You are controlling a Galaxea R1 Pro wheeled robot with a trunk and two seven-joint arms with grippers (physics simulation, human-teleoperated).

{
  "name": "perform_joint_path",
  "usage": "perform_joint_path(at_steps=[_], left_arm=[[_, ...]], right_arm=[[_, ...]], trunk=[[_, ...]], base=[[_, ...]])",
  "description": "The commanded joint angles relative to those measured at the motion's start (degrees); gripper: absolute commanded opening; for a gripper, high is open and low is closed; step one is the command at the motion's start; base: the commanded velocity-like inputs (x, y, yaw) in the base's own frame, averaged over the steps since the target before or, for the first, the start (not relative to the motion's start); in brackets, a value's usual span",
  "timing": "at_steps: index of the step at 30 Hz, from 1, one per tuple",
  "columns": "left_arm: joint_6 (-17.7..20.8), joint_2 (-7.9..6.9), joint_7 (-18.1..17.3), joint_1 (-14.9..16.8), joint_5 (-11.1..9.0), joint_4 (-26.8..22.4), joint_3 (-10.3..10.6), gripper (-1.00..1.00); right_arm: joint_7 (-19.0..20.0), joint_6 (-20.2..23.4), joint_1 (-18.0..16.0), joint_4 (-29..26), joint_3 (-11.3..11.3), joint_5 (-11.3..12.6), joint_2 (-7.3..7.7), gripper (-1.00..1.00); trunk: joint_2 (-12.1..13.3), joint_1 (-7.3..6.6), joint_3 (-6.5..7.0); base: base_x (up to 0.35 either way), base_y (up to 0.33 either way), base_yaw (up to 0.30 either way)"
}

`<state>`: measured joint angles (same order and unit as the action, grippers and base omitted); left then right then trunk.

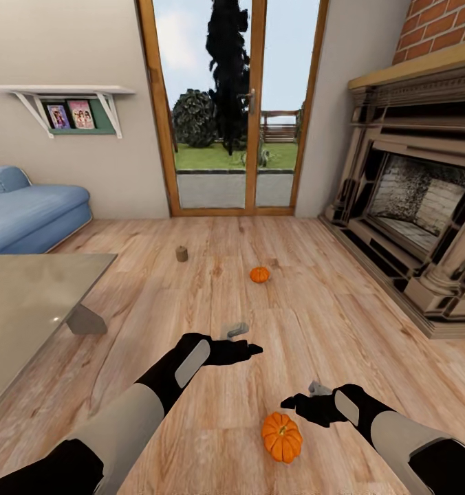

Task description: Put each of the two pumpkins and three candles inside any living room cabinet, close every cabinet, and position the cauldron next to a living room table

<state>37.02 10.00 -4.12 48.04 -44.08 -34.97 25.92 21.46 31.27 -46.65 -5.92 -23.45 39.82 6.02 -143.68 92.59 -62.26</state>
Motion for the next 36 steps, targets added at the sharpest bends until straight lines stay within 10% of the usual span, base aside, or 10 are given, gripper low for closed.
perform_joint_path(at_steps=[1, 23, 36], left_arm=[[0.2, 0.0, -0.2, 0.0, 0.1, 0.0, 0.0, 1.0], [0.1, 0.0, -0.2, 0.0, 0.1, 0.0, 0.0, 1.0], [-0.1, 0.0, -0.1, 0.0, 0.1, 0.3, 0.0, 1.0]], right_arm=[[0.1, 0.2, 0.0, -0.1, -0.4, 0.3, 0.04, 1.0], [-0.2, 0.1, 0.0, -0.1, -0.4, 0.3, 0.04, 1.0], [-0.4, 0.0, 0.0, -0.1, -0.5, 0.3, 0.04, 1.0]], trunk=[[0.0, 0.01, -0.28], [-0.3, 0.58, -5.15], [-0.3, 0.58, -5.15]], base=[[0.0, 0.0, 0.0], [0.0, 0.0, 0.0], [0.058, 0.058, 0.0]])
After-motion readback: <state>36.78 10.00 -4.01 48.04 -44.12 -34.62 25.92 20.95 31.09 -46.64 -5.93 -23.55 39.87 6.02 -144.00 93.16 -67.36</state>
